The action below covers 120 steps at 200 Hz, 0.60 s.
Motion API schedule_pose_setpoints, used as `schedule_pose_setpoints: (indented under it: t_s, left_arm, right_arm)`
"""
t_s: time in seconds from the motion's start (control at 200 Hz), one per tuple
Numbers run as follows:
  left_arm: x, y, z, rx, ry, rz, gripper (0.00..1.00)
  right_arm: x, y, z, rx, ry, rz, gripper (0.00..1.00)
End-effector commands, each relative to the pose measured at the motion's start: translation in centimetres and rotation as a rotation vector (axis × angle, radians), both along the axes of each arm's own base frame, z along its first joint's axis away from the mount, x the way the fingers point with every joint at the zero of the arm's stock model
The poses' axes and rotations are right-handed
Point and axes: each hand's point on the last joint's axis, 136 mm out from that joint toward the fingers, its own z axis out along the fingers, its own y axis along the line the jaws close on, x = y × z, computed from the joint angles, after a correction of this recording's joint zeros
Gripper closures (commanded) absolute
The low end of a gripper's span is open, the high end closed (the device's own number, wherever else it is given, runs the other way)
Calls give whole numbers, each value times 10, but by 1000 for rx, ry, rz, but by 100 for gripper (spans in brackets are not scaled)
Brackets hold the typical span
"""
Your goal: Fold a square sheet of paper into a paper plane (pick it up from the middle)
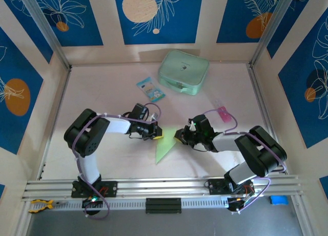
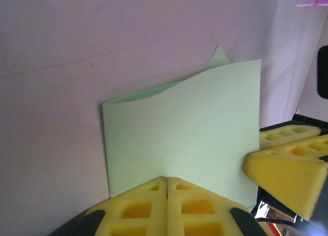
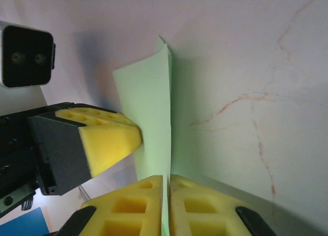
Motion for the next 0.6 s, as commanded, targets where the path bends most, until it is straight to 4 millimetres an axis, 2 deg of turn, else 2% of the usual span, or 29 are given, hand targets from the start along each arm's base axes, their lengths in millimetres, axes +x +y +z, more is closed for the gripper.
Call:
schedule_pose_setpoints:
  t_s: [0.0,0.32,0.595]
  left_arm:
    - [-3,6,-12,14,18,-6,100]
    - [-3,3,-10,-10,15,-9,100]
    - [-3,2,-10,-15,13,-12,100]
  right_arm:
    - [-2,3,2,26,-9,26,85]
    - [2,8,2,40,-5,78,76]
    - [6,10,4,60,-3,117,74]
